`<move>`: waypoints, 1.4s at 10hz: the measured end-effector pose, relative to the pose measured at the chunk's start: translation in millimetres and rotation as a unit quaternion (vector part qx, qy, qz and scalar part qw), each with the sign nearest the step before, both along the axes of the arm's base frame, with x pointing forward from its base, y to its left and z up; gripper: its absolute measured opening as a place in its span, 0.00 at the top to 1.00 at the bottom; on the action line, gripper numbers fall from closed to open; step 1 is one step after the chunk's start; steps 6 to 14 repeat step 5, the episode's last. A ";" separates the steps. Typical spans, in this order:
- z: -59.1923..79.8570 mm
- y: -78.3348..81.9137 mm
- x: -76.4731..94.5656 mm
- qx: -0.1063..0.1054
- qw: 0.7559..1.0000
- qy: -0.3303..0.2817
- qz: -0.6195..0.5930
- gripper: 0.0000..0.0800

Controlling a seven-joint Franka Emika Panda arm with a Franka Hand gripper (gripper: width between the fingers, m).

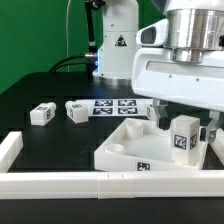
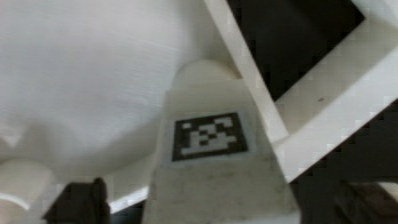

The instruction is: Assemble one leg

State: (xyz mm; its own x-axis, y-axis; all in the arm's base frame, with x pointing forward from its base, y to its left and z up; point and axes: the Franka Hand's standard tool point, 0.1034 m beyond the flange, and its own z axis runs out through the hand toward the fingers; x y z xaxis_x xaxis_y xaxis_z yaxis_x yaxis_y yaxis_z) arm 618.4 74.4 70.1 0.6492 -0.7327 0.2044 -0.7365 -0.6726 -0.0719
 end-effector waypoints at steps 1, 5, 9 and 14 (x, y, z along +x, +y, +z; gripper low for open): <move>-0.1 0.0 0.0 0.000 1.000 0.000 0.000 0.20; -0.4 -0.1 -0.1 0.000 1.000 0.000 0.000 0.19; -0.4 -0.1 -0.1 0.000 1.000 0.000 0.000 0.19; -0.4 -0.1 -0.1 0.000 1.000 0.000 0.000 0.19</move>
Offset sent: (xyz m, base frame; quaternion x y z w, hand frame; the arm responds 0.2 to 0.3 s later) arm 0.0000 0.0000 0.0000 0.0000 0.0000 0.0000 1.0000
